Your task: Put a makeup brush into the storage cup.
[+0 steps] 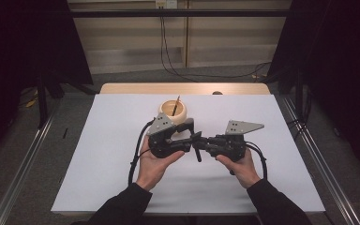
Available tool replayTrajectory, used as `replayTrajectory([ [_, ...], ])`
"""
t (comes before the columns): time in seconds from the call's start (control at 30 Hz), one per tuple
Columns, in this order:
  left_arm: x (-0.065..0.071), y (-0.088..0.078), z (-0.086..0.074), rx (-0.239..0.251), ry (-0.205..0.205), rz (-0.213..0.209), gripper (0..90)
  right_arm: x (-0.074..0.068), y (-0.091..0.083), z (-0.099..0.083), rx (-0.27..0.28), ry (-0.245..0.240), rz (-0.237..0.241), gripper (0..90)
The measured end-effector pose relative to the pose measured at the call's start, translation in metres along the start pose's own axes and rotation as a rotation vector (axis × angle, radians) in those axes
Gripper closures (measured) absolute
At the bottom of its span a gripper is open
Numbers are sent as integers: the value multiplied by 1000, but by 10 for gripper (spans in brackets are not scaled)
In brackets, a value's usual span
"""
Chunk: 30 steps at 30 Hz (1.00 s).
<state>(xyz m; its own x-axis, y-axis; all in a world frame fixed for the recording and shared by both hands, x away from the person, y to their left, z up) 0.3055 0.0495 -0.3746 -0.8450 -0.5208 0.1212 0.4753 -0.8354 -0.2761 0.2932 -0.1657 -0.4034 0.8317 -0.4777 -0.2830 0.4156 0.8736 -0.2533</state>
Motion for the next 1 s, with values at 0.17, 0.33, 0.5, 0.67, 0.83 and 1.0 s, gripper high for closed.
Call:
replayTrajectory([
  [0.17,1,-1,1,19,-13,15,557,1,-1,0,2,2,-6,792],
  [0.33,0,-2,0,20,-14,-34,673,1,0,-1,-2,2,-6,792],
  [0.5,0,-2,0,14,-24,-55,737,1,0,-1,-2,0,-7,792],
  [0.67,2,-1,0,10,-10,-69,771,-1,3,-2,-9,-4,-9,791],
  [0.83,2,-2,1,13,-7,-73,775,-1,3,-2,-3,-10,-9,789],
  [1.0,2,-2,1,0,-2,-65,776,0,2,-2,8,-4,-4,736],
])
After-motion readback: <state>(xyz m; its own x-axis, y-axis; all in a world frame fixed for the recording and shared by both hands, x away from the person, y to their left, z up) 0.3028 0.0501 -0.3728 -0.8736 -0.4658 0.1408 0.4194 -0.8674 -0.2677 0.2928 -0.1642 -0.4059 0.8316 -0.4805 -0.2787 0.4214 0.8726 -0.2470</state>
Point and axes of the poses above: each handheld gripper's, and its own axes: y roughly forward along the jaws, z roughly out of its top, x roughly to its right, the point moved 1 cm from there along y, roughly forward along the jaws, and after that the axes turned 4 degrees about y, right-handed, at the moved point
